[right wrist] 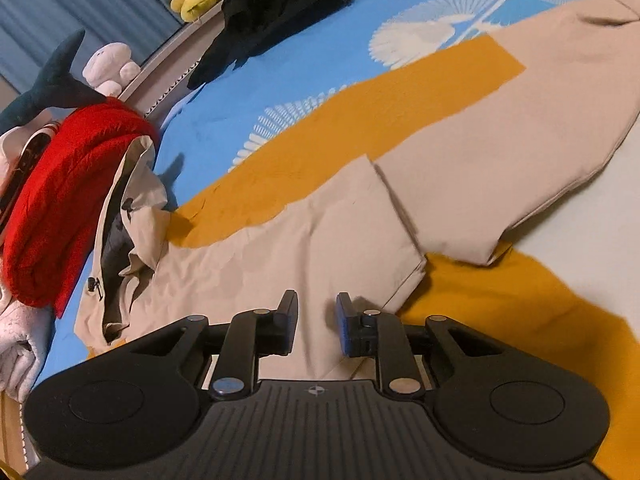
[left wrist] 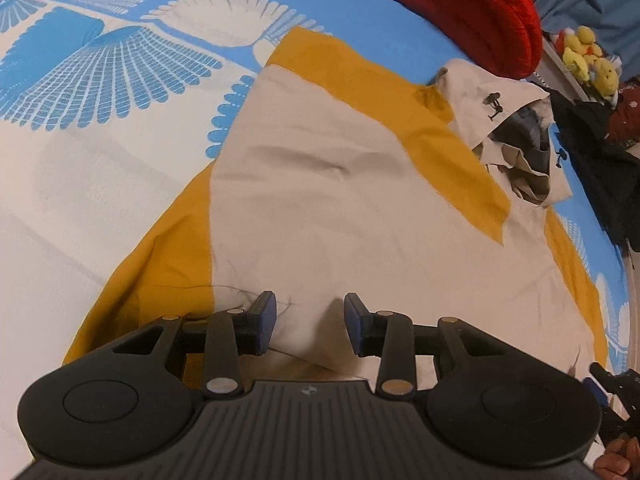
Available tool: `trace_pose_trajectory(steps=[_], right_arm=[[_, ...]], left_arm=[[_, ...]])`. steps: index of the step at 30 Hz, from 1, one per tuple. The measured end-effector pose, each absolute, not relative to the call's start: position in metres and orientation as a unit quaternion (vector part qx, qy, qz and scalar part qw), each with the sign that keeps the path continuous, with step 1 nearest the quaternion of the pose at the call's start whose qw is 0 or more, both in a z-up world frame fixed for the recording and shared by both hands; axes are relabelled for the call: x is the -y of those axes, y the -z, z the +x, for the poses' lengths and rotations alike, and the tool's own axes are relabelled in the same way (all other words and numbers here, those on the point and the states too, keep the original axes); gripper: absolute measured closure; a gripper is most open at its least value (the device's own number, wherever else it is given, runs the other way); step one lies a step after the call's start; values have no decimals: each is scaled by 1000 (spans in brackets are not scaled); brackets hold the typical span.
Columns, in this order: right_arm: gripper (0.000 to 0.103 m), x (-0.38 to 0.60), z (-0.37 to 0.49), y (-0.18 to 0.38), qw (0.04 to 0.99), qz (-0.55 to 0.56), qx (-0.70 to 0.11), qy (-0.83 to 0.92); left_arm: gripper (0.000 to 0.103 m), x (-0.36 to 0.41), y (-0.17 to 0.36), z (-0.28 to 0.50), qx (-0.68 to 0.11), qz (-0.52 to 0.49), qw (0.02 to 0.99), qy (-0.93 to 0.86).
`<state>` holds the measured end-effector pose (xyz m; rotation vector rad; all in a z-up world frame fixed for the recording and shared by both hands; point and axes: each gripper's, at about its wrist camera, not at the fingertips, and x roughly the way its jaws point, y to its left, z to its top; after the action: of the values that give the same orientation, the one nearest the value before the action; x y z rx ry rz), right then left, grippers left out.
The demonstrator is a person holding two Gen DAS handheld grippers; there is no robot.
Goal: Fold large clothes
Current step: 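Move the right gripper to the other sleeve cuff and grasp it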
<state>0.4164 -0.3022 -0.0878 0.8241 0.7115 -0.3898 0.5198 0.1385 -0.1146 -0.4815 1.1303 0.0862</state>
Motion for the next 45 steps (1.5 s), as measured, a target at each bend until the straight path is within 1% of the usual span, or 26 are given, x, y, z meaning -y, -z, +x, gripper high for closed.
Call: trace_pose_trajectory(steps=[4,7,8,11,13,14,19,23,28,32,35,38,40,45], right_arm=[[81,309,409,75,849,374,-320,193],[81,318,404,62,864,351,-301,200],[81,322,402,58,867,347,-294,203],[80,339,391,50,871,342,-280,213],[80,350,383,49,870,345,-275,221],[80,355,380,50,868,346,-274,227],[80,386,367,53,860,361,-268,242],[75,426,355,58,856,373,-262,244],[75,495,324,73,829,406,-243,298],[75,546,298,96,798,441,-231,339],[75,569,287,116,781,453,-235,360],[71,586,280,137,766,478,-238,358],[70,594,279,148,759,494,-236,353],[70,609,280,160,763,508,-199,346]], left_arm=[[62,-130,101,517,-514,-214,830,-26],[62,-116,93,516,-505,-187,843,-12],[60,-111,92,514,-503,-178,846,-5],[55,-99,106,514,-505,-160,848,15],[56,-96,127,513,-541,-153,827,5],[56,-95,128,511,-538,-154,829,0],[54,-74,104,507,-516,-132,846,20],[53,-50,91,499,-499,-99,859,54],[53,-38,96,495,-503,-69,859,66],[53,-36,97,495,-496,-43,865,62],[53,-35,98,498,-496,-44,864,69],[53,-33,101,498,-497,-42,864,72],[53,-32,102,498,-498,-41,863,73],[53,-31,104,498,-499,-38,863,74]])
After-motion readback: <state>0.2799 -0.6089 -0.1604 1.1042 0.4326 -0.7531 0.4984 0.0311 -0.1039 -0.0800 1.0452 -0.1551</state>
